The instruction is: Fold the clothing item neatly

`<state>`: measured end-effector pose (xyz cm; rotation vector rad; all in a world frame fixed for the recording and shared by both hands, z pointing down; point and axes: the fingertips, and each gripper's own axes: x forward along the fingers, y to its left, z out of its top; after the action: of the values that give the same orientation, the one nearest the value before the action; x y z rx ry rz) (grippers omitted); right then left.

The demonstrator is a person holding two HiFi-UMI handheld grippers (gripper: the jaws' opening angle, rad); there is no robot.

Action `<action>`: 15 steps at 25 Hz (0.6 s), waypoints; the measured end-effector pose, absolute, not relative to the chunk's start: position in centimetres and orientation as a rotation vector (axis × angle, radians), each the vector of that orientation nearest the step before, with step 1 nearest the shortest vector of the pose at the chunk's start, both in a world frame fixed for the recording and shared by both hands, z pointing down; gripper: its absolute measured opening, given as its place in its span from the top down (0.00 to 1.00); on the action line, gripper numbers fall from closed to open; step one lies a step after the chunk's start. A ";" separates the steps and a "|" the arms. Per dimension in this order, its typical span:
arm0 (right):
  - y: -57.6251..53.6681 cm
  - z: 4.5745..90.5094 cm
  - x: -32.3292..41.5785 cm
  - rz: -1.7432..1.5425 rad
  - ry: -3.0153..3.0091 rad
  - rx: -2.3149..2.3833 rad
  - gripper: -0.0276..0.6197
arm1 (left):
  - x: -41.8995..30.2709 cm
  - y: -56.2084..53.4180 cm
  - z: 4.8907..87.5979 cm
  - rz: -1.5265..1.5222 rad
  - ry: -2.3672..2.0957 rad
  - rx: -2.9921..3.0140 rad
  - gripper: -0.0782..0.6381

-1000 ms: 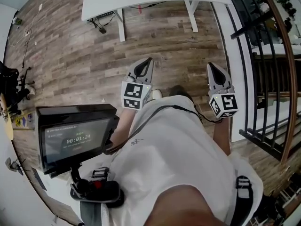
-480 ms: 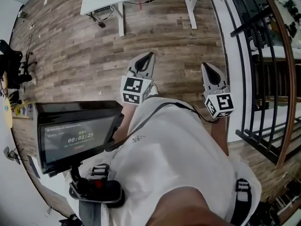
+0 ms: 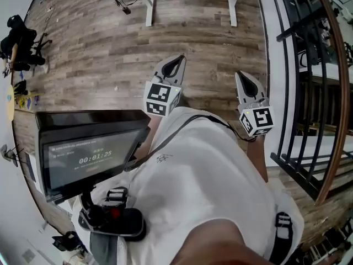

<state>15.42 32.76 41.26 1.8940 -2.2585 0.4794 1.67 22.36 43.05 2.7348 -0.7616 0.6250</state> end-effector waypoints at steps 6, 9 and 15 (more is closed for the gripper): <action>35.6 41.5 15.6 0.486 -2.322 1.823 0.95 | 2.6 25.9 42.1 0.633 -0.813 2.727 0.89; 35.6 41.4 15.4 0.501 -2.349 1.793 0.95 | 2.7 26.2 41.5 0.647 -0.831 2.721 0.89; 34.7 41.1 15.1 0.490 -2.395 1.741 0.95 | 2.2 25.8 41.3 0.672 -0.862 2.711 0.89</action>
<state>15.07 34.72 41.15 1.7409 -2.3955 0.4898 2.18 25.84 41.33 2.7113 -0.8623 0.6716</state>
